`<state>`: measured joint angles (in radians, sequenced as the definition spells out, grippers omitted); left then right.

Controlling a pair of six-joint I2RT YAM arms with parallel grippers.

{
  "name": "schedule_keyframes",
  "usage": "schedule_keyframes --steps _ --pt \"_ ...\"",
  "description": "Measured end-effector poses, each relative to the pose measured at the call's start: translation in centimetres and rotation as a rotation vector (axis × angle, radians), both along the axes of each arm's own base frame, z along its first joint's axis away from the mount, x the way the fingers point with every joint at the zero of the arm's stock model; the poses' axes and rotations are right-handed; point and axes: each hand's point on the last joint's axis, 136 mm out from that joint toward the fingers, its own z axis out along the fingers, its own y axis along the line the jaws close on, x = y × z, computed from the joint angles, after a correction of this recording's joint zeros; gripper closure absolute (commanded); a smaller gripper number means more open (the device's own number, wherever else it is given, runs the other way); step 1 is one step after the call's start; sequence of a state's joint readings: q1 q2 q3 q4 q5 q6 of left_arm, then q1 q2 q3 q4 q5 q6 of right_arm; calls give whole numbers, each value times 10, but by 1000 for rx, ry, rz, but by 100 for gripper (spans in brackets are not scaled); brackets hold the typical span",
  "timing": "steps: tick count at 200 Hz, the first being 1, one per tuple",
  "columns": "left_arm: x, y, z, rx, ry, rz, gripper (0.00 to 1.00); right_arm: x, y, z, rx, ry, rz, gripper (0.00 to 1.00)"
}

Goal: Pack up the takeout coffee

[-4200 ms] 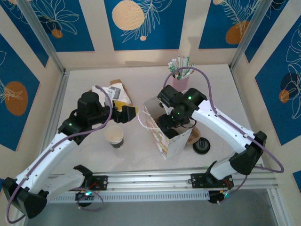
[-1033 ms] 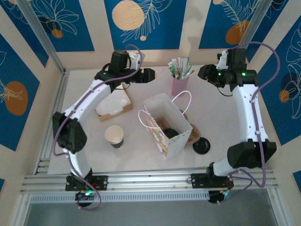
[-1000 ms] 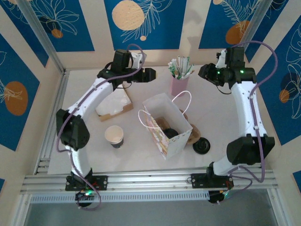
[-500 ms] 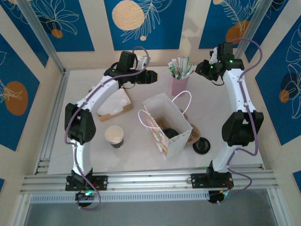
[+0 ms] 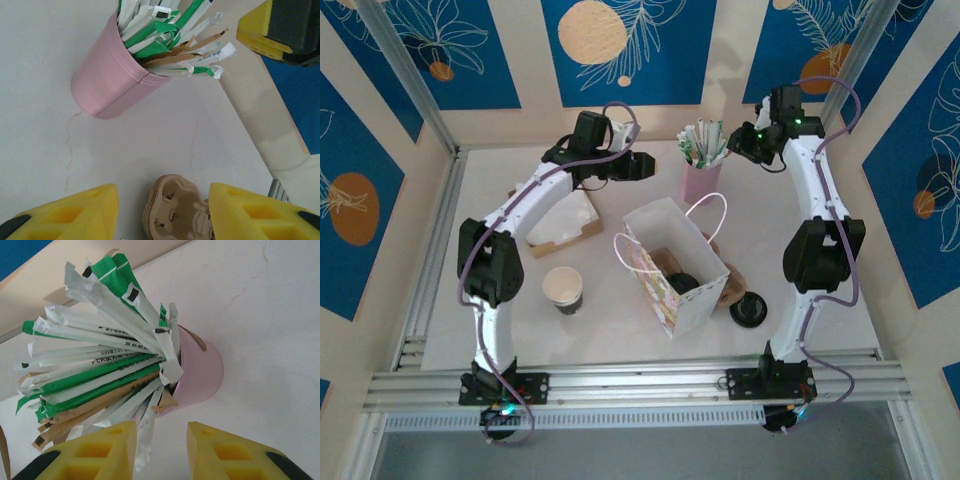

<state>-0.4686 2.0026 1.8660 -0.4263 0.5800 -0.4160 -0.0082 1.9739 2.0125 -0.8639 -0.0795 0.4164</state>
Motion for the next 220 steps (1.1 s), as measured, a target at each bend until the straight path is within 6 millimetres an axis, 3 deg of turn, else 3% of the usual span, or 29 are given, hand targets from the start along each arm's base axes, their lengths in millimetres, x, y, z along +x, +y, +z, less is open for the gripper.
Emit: schedule_keyframes --steps 92,160,220 --pt "0 0 0 0 0 0 49 6 3 -10 6 24 9 72" --pt "0 0 1 -2 -3 -1 49 11 8 -6 15 11 20 73" --pt "0 0 0 -3 -1 -4 49 14 11 -19 18 40 29 74"
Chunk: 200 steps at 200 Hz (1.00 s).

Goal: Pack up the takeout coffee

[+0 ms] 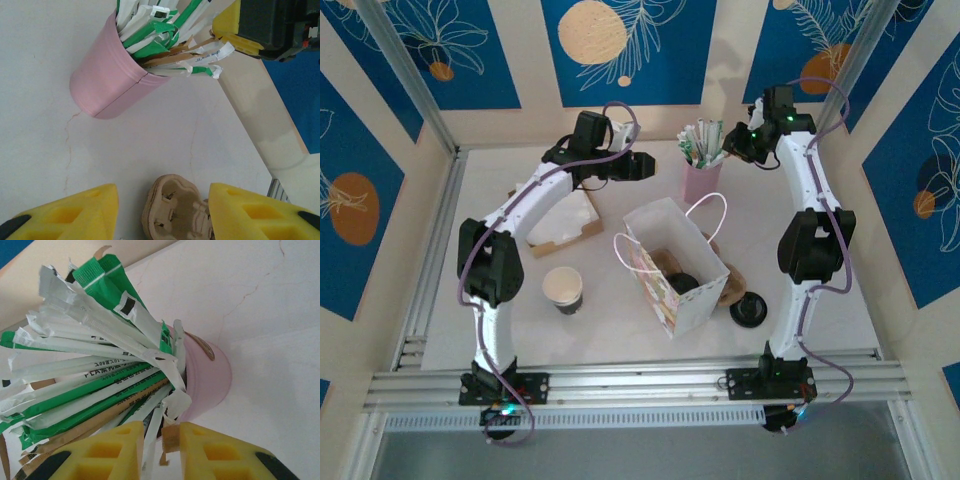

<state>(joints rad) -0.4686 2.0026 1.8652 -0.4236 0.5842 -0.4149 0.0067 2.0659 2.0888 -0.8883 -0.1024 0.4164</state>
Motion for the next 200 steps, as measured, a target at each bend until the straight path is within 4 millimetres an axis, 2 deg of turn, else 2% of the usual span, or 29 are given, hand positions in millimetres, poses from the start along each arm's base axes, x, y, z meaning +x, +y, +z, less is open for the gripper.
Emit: schedule_keyframes --steps 14,43,68,115,200 --pt "0 0 0 0 0 0 49 -1 0 0 0 4 0 77" --pt "-1 0 -2 4 1 -2 49 -3 1 -1 1 12 2 78" --pt "-1 1 -5 8 7 -3 49 -4 0 -3 -3 21 2 71" --pt "-2 1 -7 9 9 -3 49 -6 0 -5 -7 28 1 71" --pt "-3 1 -9 11 12 -3 49 -6 2 -7 -9 30 6 89"
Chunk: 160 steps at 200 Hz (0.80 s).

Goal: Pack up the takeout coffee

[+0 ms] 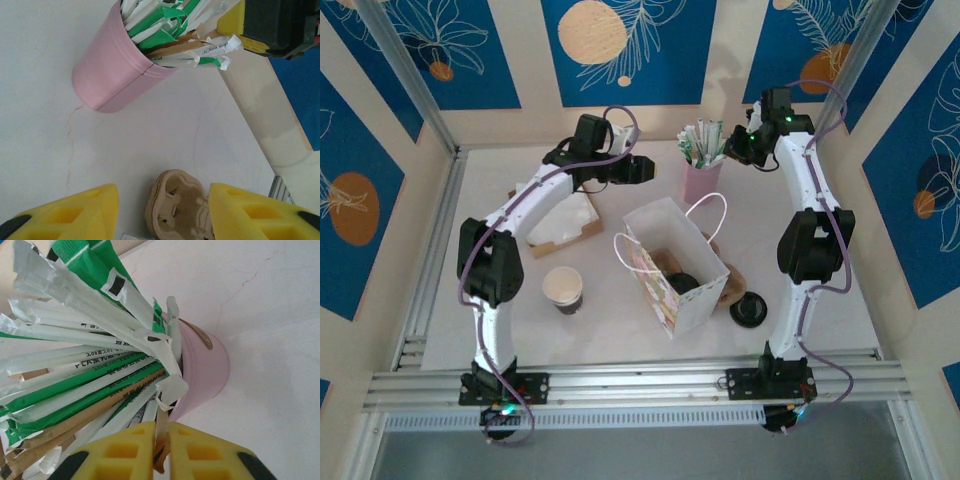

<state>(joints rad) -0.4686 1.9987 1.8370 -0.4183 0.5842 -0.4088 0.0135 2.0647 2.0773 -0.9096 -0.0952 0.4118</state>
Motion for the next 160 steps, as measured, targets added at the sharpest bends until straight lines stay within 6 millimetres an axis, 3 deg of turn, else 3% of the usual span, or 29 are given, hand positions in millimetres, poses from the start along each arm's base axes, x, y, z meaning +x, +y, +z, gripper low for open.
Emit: schedule_keyframes --steps 47,78,112,160 --pt "-1 0 2 -5 -10 0 50 0 1 0 -8 0 -4 94" --pt "-9 4 8 -8 -17 1 49 -3 0 12 -24 -24 -11 95" --pt "-19 11 30 -28 -68 8 44 -10 -3 40 -50 -84 -26 95" --pt "-36 20 79 -89 -189 12 36 -28 -7 89 -84 -189 -49 95"
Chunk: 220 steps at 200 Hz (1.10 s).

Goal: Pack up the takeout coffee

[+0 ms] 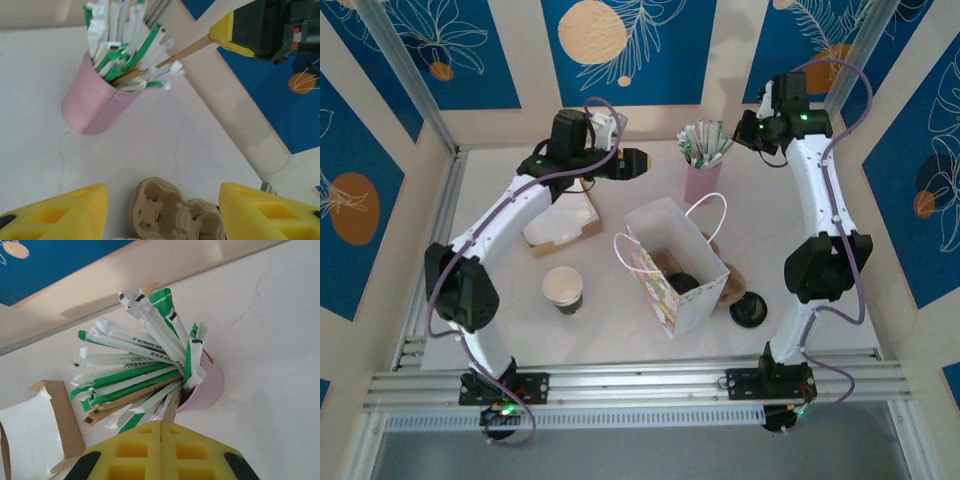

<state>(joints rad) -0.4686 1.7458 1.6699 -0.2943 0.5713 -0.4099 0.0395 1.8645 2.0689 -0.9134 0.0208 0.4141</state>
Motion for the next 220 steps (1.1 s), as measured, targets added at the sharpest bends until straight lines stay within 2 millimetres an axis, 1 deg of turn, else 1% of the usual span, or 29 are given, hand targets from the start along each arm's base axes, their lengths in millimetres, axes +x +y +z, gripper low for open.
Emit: schedule_keyframes --steps 33,52,72,101,135,156,184,201,220 --pt "-15 6 26 -31 -59 -3 28 -19 -1 32 -11 -69 -6 95" --pt "-28 9 42 -47 -89 -9 20 -32 -3 51 -17 -108 -12 95" --pt "-43 11 58 -61 -125 -18 12 -50 -5 73 -21 -159 -17 95" --pt "-68 12 79 -71 -184 -33 0 -83 -7 111 -23 -250 -19 95" --pt "-92 21 96 -82 -229 -28 0 -126 -7 156 -21 -374 -12 95" --pt "-105 27 101 -83 -243 -21 0 -151 -7 177 -10 -439 -3 95" --pt "-124 40 107 -84 -259 -6 0 -182 -3 198 10 -507 22 95" --pt "-136 50 110 -86 -270 7 0 -198 0 206 24 -535 43 95" --pt "-150 60 118 -96 -292 19 0 -216 5 213 45 -562 72 95"
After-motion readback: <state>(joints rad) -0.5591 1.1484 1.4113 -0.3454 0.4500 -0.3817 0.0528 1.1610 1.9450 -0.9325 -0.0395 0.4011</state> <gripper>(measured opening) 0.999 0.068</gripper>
